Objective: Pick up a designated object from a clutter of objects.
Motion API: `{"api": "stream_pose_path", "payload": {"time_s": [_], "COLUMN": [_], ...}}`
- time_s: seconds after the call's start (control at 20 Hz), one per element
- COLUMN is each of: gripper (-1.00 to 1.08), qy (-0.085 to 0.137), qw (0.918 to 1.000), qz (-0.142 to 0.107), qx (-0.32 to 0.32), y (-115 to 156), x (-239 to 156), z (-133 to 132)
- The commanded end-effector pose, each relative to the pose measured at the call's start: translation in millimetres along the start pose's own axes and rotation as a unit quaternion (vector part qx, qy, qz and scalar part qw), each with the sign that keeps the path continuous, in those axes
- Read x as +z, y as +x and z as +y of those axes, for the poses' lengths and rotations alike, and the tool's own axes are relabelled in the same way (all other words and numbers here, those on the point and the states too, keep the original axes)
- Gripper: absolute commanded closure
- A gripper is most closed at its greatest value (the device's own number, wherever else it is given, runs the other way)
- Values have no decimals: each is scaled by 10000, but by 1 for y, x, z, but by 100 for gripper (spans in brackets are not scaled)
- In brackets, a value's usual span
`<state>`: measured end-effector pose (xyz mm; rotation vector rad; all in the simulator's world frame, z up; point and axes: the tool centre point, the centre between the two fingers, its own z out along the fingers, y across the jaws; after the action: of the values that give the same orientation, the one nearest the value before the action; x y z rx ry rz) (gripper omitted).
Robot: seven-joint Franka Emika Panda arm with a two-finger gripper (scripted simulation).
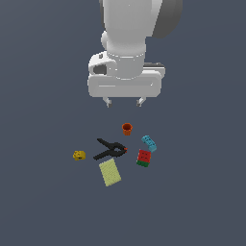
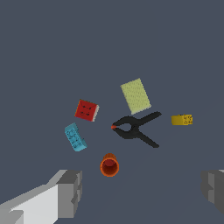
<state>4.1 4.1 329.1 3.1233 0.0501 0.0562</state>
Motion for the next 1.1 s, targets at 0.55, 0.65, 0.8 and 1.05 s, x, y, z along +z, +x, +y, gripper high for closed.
{"api": "stream_pose_path", "payload": {"time_s": [0.55, 0.65, 0.8, 1.05], "gripper": [-92, -92, -92, -92], "qy": [-24, -23, -24, -30], "qw": [9995, 9995, 9996, 9999], "qz": [-101, -100, -97, -101], "qx": [299, 301, 253, 70], "y": [-2, -2, -2, 0], "x": [0, -1, 1, 7], "z": [29, 29, 28, 30]}}
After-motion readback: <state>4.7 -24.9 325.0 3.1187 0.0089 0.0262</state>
